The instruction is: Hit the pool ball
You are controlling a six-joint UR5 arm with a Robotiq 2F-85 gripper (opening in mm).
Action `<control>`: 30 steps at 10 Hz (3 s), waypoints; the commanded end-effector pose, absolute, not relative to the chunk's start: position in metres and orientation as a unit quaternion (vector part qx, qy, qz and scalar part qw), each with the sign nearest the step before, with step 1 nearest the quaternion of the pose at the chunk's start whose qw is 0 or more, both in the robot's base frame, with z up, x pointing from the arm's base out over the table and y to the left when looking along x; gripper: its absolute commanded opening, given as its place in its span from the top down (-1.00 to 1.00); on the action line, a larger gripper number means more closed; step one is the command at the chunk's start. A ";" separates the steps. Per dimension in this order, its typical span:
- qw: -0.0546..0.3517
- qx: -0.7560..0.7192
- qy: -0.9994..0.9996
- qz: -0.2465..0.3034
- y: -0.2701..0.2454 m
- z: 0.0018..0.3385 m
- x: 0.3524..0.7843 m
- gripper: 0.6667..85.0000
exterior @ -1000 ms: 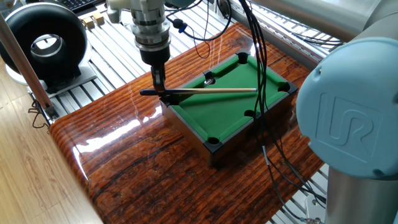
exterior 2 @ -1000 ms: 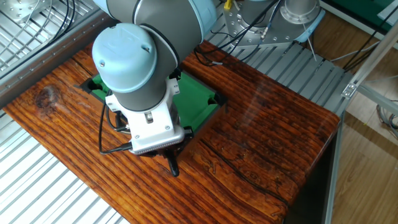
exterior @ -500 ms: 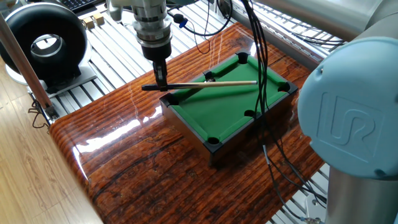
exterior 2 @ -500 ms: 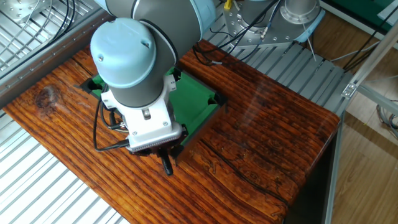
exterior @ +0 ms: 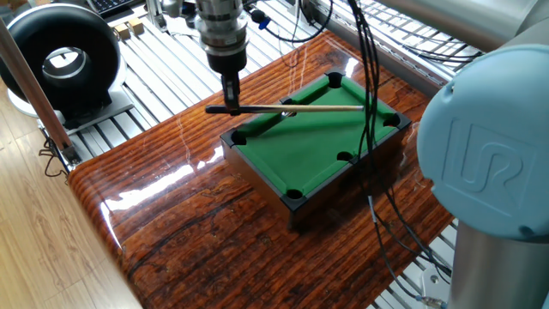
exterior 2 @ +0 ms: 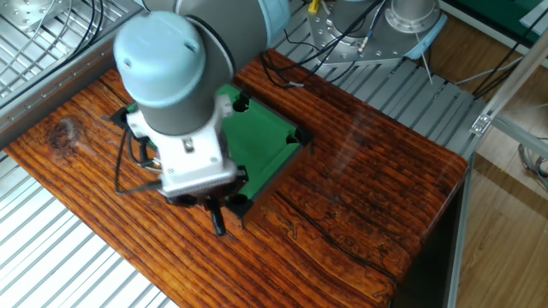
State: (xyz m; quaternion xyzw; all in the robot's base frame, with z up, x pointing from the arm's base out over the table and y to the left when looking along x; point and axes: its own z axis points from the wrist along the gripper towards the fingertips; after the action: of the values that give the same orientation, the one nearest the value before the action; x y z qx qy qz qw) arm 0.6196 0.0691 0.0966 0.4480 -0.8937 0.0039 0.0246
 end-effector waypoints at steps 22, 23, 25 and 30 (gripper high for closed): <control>0.010 0.354 -0.935 0.009 0.020 0.078 0.595 0.61; 0.008 0.356 -0.934 0.005 0.022 0.078 0.595 0.45; 0.009 0.366 -0.931 0.003 0.023 0.078 0.594 0.17; 0.017 0.380 -0.925 0.010 0.018 0.078 0.592 -0.12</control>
State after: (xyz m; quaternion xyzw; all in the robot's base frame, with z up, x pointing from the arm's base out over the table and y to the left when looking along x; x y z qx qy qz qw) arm 0.5922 0.0178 0.0773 0.3759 -0.9264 0.0129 0.0165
